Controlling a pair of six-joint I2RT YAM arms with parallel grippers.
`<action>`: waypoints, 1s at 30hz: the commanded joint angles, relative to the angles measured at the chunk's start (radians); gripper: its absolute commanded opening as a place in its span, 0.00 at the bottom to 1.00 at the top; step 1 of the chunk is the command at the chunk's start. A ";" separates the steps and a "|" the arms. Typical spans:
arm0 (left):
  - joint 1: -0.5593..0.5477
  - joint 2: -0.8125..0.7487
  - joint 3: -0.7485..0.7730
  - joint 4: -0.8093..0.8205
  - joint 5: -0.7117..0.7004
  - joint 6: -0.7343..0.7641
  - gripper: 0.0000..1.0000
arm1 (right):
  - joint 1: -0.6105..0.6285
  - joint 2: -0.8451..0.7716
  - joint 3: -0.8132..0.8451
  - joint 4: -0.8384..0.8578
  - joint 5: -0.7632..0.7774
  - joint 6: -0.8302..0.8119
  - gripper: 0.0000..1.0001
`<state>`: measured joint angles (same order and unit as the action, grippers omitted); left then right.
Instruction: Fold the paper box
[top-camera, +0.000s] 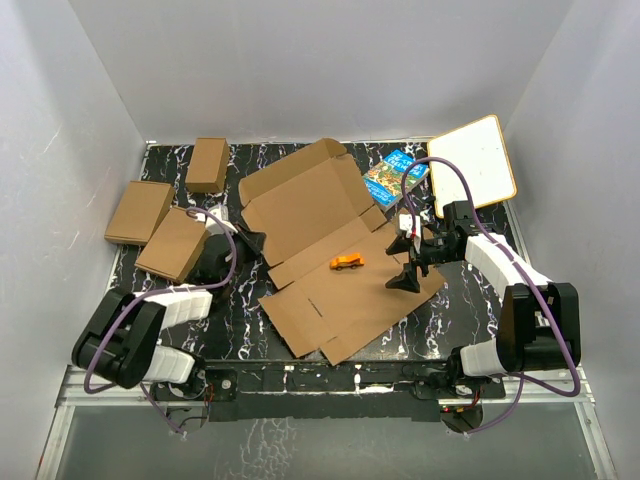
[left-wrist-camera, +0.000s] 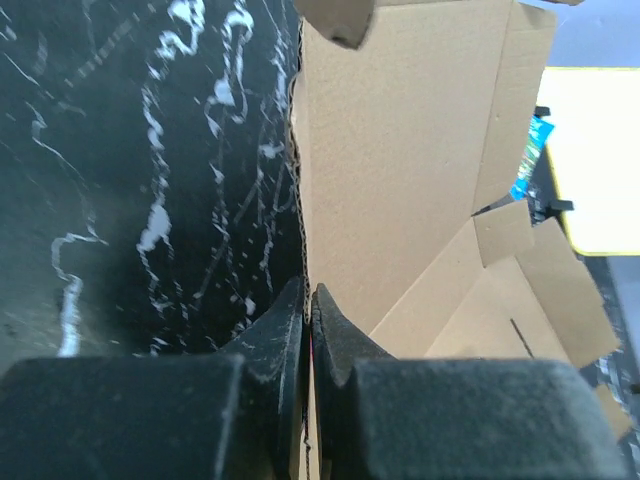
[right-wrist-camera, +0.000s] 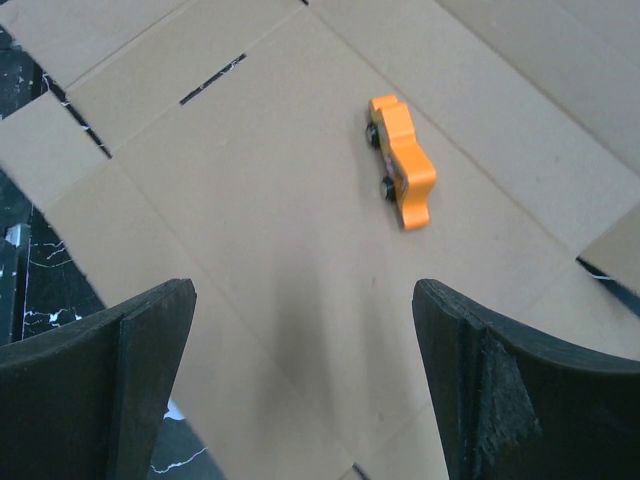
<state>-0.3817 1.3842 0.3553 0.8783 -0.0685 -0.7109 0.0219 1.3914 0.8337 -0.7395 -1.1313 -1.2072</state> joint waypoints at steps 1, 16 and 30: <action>0.005 -0.083 -0.007 -0.023 -0.136 0.183 0.00 | 0.003 -0.011 0.015 0.023 -0.039 -0.035 1.00; 0.010 -0.305 -0.074 0.039 -0.126 0.488 0.00 | -0.082 0.024 0.058 0.368 0.105 0.581 1.00; 0.076 -0.272 0.085 0.073 -0.059 0.540 0.00 | -0.103 0.054 0.052 0.474 0.075 0.721 0.99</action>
<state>-0.3470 1.0863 0.3370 0.8673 -0.1749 -0.1936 -0.0788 1.4445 0.8650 -0.3382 -1.0100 -0.5266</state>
